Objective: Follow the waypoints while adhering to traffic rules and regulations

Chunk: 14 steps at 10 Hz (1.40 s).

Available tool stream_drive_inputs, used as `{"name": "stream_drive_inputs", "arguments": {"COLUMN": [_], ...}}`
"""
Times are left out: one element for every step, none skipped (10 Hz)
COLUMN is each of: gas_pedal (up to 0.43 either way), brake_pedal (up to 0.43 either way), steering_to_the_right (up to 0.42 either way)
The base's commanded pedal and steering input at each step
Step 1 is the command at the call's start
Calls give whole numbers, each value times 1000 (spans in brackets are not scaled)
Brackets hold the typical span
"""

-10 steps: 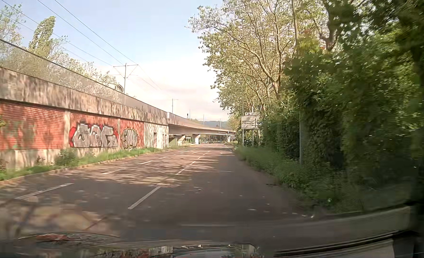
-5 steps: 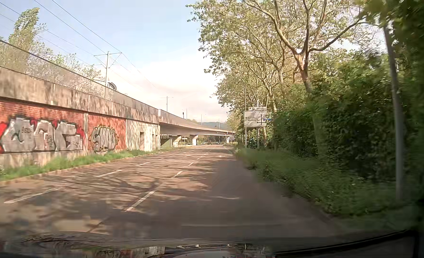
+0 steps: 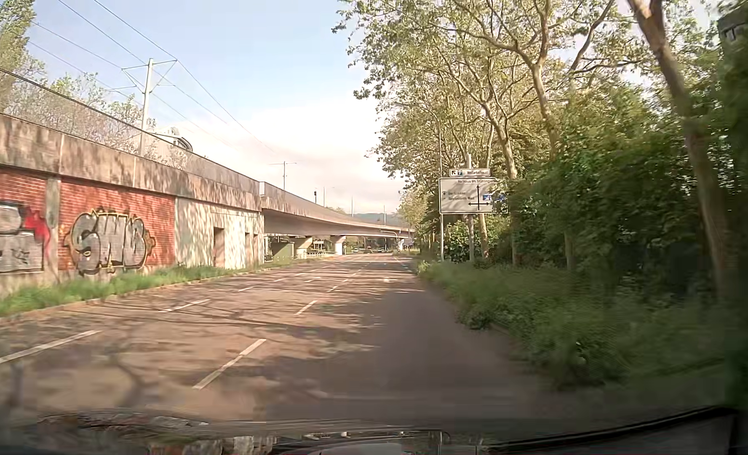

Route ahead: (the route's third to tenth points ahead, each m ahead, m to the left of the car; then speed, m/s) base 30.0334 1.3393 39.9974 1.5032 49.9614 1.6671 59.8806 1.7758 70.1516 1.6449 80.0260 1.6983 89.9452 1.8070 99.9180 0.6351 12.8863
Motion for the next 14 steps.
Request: {"name": "stream_drive_inputs", "arguments": {"gas_pedal": [79,67,67,67,67,59,47,47,47,47,47,47,47,47], "brake_pedal": [0,0,0,0,0,0,0,0,0,0,0,0,0,0], "steering_to_the_right": [1,1,1,1,1,2,1,1,1,1,1,1,2,3]}}
